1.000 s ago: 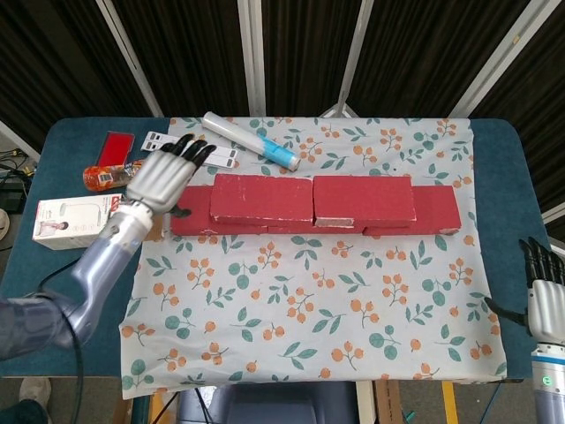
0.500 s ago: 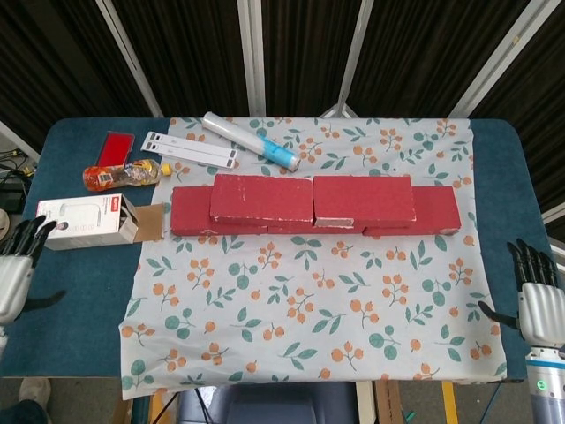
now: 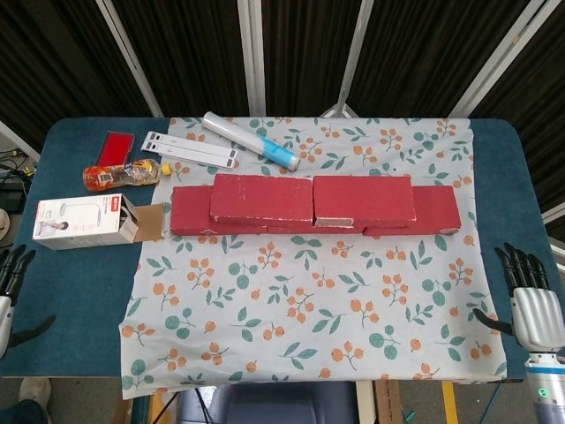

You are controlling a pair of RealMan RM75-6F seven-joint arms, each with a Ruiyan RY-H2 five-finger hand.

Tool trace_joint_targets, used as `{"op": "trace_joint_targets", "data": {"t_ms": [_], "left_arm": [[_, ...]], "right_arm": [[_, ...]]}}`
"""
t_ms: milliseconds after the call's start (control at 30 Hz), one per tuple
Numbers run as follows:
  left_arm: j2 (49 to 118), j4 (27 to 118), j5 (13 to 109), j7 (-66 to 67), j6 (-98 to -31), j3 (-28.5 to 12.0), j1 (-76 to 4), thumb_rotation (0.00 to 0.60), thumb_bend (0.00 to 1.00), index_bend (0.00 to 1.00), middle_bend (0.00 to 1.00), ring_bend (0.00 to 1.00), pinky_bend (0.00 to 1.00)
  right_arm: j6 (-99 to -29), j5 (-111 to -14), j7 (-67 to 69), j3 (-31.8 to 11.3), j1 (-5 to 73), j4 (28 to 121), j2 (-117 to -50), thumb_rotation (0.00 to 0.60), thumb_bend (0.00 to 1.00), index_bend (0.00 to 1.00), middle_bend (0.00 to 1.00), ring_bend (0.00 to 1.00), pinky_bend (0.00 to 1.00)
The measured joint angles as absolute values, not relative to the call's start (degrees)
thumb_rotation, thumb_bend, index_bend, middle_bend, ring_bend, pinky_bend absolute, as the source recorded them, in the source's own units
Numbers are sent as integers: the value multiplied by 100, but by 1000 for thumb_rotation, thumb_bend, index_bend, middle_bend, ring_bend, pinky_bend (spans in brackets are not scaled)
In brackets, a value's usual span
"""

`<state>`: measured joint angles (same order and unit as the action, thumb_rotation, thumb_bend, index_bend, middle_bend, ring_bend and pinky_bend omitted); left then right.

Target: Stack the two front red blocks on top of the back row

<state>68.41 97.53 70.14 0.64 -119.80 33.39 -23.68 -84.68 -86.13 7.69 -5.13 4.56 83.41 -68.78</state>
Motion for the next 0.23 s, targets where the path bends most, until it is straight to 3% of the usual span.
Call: {"op": "trace_joint_targets", "data": {"t_ms": [233], "left_arm": [[6676, 9864, 7202, 295, -11551, 3005, -2156, 600, 0, 29, 55, 0, 197]], "right_arm": [[-8460, -8725, 696, -441, 482, 8500, -6856, 600, 85, 0, 0, 0, 0]]}}
